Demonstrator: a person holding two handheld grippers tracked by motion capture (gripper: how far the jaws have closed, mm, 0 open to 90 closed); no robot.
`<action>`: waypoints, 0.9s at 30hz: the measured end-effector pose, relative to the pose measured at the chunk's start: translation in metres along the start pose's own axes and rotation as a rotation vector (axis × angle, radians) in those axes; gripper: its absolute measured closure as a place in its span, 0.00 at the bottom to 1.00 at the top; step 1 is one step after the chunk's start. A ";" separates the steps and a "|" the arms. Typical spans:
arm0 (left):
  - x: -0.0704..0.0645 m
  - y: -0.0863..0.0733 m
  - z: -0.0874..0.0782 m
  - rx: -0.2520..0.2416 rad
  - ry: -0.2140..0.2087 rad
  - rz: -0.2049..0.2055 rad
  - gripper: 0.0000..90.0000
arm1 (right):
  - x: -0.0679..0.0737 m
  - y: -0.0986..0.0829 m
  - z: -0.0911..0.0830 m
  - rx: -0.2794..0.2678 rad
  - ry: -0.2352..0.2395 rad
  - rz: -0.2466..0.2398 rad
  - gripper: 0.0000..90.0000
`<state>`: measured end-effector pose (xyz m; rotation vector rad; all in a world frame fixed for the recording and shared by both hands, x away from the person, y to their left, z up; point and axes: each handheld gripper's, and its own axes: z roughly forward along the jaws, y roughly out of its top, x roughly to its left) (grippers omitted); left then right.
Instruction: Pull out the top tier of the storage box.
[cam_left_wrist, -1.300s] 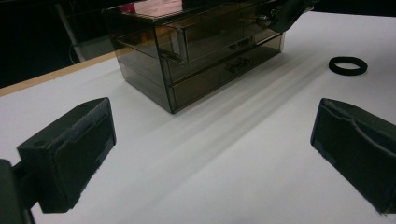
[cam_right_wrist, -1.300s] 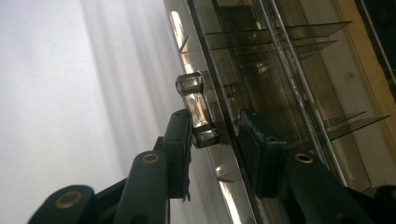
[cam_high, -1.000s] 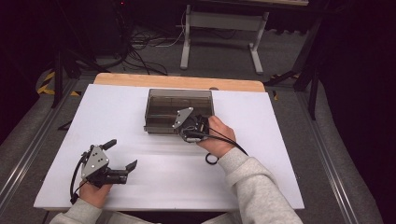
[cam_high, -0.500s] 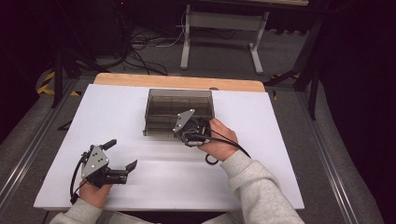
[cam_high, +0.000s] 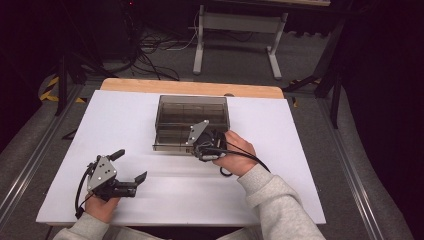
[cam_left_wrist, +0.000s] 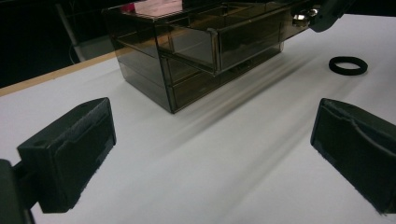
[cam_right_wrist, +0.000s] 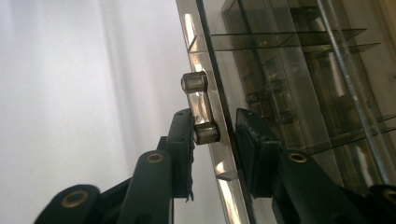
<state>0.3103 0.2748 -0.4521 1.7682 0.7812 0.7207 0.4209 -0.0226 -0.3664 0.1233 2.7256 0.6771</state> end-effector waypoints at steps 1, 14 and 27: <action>0.000 0.000 0.000 0.000 0.000 0.000 0.01 | 0.001 0.000 0.000 0.000 0.006 -0.003 0.77; 0.000 0.000 0.000 0.001 -0.001 0.001 0.01 | 0.004 -0.002 0.000 0.000 0.015 0.017 0.77; 0.000 0.000 0.000 0.000 -0.001 0.001 0.01 | 0.002 -0.006 -0.002 -0.048 0.036 0.032 0.67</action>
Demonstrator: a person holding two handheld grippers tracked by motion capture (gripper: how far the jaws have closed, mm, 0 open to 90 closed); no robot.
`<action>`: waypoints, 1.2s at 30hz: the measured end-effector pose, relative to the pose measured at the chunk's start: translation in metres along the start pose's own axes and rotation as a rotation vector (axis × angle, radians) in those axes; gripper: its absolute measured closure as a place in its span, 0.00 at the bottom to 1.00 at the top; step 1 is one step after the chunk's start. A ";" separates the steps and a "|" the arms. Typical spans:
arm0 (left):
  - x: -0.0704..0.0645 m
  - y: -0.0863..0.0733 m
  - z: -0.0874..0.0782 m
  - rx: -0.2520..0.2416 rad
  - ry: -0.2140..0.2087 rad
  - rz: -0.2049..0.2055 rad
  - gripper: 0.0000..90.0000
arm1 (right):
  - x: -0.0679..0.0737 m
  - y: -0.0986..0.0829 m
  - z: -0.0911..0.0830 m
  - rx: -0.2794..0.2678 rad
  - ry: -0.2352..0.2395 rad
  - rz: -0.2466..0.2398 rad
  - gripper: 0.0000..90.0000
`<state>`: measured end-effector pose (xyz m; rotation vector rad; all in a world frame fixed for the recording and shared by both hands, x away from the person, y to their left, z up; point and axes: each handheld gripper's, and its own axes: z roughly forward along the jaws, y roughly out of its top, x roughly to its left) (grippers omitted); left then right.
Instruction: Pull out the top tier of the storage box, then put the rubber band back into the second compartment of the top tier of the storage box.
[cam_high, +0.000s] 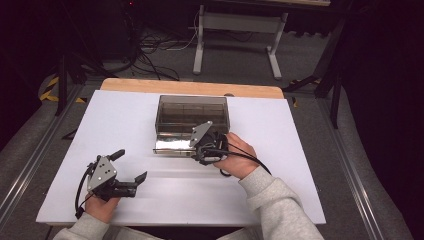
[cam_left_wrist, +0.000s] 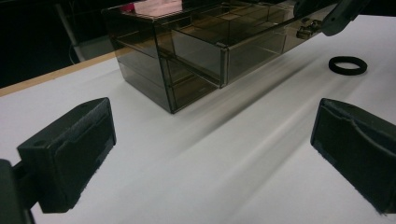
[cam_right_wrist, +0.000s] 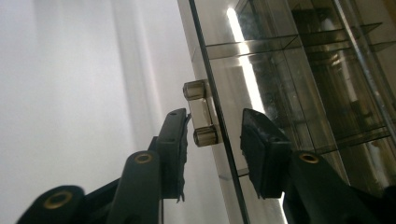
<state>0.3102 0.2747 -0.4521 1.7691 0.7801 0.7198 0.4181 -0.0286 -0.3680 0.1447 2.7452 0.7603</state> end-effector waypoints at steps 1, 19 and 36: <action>0.000 0.000 0.000 0.000 0.000 0.000 0.01 | 0.000 0.000 -0.002 -0.010 0.001 0.004 0.65; 0.001 0.000 0.001 -0.001 0.006 -0.007 0.01 | 0.000 -0.025 -0.039 -0.220 -0.079 0.157 0.43; 0.001 0.000 0.001 0.000 0.007 -0.004 0.01 | 0.003 -0.061 -0.065 -0.268 -0.137 0.288 0.41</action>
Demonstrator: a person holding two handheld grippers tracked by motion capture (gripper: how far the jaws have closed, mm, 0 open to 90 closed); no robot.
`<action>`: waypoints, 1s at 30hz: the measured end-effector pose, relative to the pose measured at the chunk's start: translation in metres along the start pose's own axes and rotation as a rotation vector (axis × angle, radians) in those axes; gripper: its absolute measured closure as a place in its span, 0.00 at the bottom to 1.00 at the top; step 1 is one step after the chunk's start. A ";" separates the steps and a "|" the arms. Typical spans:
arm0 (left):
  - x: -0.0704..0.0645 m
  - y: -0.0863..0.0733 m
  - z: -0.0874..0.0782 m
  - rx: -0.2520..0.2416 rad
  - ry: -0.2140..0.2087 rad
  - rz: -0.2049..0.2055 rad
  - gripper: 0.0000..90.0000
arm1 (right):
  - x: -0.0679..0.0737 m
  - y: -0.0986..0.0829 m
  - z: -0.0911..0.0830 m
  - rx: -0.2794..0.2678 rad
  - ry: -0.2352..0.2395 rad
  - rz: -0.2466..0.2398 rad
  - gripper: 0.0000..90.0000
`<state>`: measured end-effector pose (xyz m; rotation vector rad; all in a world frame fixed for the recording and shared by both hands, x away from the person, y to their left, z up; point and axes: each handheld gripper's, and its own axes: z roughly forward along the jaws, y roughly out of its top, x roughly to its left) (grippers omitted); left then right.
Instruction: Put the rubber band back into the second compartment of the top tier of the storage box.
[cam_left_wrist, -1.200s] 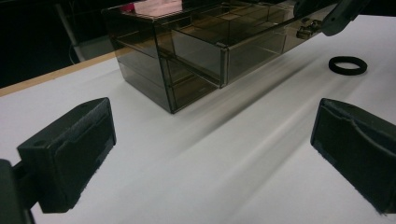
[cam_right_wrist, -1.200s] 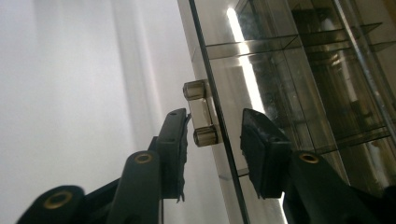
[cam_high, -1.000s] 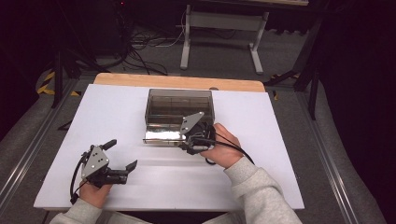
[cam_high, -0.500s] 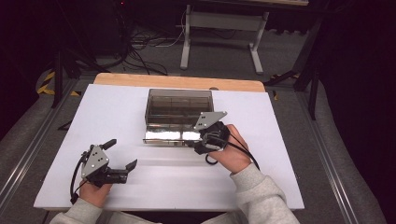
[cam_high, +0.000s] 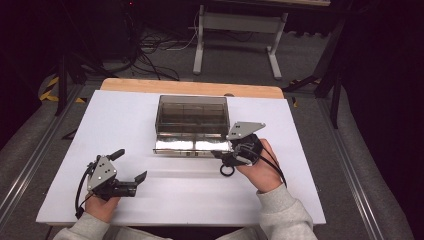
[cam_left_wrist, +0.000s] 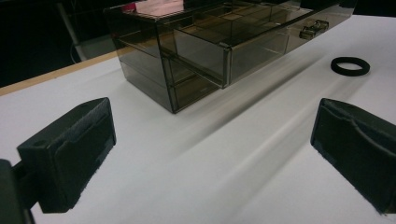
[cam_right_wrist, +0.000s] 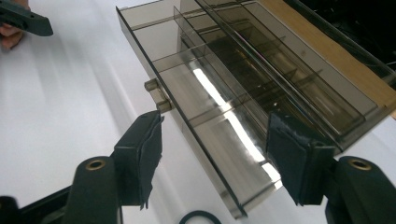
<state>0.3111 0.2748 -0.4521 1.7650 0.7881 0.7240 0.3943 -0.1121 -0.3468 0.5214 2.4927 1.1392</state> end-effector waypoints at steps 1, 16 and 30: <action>0.000 0.000 0.000 0.000 0.000 0.001 0.01 | 0.000 -0.003 -0.003 -0.008 0.000 0.016 0.41; 0.000 0.000 0.000 -0.001 -0.004 0.001 0.01 | -0.001 -0.021 -0.019 -0.015 -0.031 0.058 0.40; 0.000 0.000 0.000 -0.003 -0.006 0.001 0.01 | -0.005 -0.041 -0.017 0.070 -0.035 0.112 0.40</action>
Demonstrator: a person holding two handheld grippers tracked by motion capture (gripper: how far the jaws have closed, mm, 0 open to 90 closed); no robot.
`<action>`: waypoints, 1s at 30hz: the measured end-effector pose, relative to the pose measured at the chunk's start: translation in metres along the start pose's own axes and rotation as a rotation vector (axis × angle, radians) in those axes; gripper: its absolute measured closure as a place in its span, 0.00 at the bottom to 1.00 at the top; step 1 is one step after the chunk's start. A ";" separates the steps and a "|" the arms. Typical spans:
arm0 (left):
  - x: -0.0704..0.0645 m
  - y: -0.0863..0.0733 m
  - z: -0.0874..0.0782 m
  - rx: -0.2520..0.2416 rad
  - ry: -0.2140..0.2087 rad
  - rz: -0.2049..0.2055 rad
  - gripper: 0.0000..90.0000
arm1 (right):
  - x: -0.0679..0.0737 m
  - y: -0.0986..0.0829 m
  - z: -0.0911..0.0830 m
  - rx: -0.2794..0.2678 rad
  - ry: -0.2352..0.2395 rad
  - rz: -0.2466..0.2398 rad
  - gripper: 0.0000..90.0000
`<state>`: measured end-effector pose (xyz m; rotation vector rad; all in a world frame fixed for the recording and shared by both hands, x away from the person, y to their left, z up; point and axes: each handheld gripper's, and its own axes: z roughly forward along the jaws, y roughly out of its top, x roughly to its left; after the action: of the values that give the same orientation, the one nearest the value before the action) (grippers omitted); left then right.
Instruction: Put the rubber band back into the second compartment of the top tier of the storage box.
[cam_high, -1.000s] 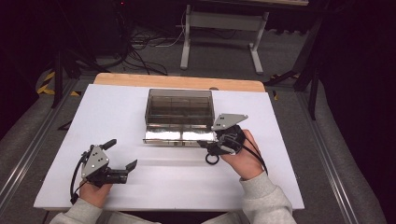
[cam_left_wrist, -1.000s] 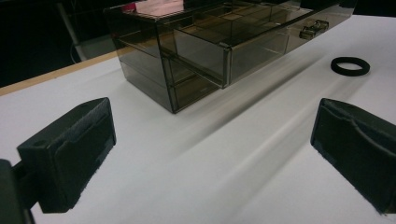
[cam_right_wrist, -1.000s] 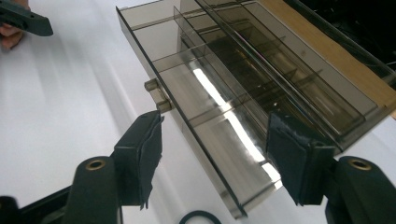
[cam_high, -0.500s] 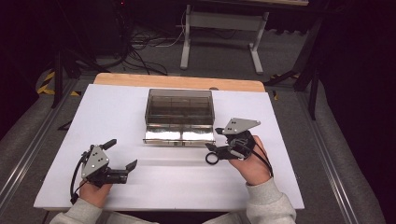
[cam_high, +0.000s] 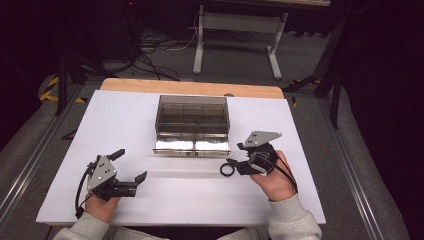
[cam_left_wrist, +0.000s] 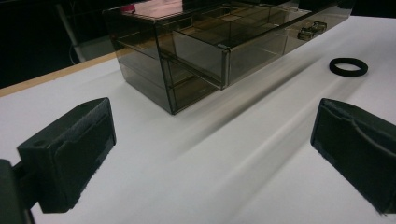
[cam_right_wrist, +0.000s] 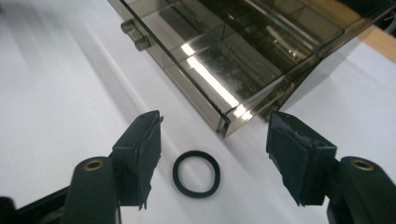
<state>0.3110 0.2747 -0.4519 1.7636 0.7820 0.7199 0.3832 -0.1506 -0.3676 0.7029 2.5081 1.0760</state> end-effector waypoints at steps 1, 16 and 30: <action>0.000 0.000 0.000 0.000 0.000 0.000 0.01 | -0.001 -0.001 0.001 0.011 0.001 0.005 0.40; 0.000 0.000 0.000 0.003 0.002 0.000 0.01 | -0.012 -0.017 0.024 0.134 0.001 0.081 0.46; 0.000 0.000 0.000 0.003 0.003 -0.001 0.01 | -0.014 -0.026 0.048 0.234 0.000 0.120 0.58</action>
<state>0.3114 0.2749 -0.4519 1.7650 0.7864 0.7214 0.4095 -0.1463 -0.4178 0.9277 2.6479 0.8262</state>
